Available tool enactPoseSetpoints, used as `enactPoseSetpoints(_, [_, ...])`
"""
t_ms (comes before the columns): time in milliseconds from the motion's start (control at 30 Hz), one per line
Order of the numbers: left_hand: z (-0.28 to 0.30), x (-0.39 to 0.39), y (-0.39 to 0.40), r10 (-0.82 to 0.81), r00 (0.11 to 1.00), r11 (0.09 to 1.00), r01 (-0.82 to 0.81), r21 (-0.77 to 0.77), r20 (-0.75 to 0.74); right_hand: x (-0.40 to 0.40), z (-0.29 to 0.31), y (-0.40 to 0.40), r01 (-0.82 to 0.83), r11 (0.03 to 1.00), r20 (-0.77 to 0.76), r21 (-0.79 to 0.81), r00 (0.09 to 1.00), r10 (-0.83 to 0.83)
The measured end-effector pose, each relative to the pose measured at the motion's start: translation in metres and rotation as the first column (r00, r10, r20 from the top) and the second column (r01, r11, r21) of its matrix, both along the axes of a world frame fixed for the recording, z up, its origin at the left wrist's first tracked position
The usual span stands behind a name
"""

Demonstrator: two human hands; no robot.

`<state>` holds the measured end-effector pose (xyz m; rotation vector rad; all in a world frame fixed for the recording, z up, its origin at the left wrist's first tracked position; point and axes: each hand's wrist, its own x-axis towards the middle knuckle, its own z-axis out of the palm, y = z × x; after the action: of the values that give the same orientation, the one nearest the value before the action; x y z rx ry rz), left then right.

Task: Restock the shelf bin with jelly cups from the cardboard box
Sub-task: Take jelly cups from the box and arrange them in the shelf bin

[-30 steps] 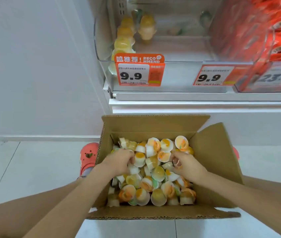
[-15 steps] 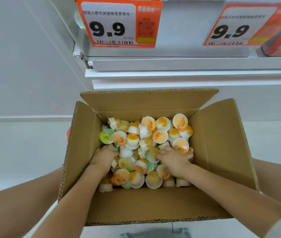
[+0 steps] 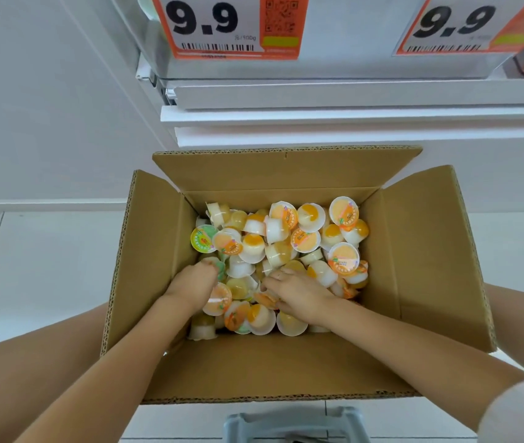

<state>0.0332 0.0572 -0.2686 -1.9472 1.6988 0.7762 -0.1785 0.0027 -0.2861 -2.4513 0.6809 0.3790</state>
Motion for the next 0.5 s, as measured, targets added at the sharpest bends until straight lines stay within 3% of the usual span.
enactPoseSetpoints(133, [0.013, -0.011, 0.011, -0.101, 0.967, 0.99, 0.122, -0.075, 0.232, 0.003, -0.007, 0.0, -0.058, 0.998, 0.026, -0.034, 0.998, 0.059])
enactPoseSetpoints(267, [0.011, -0.016, 0.034, -0.41, 0.893, 0.9, 0.363, 0.242, 0.184, -0.008, -0.009, -0.01, 0.019, 1.0, 0.013, 0.009, 1.0, -0.019])
enactPoseSetpoints(367, [-0.005, -0.021, 0.04, -0.397, 0.898, 0.881, 0.314, 0.355, 0.192, -0.016, -0.007, -0.014, -0.053, 0.999, -0.047, 0.014, 0.997, 0.053])
enactPoseSetpoints(500, [-0.018, -0.023, 0.031, -0.275, 0.95, 0.908, 0.207, 0.364, 0.148, -0.026, -0.001, -0.02, -0.053, 0.997, -0.043, -0.052, 0.998, 0.051])
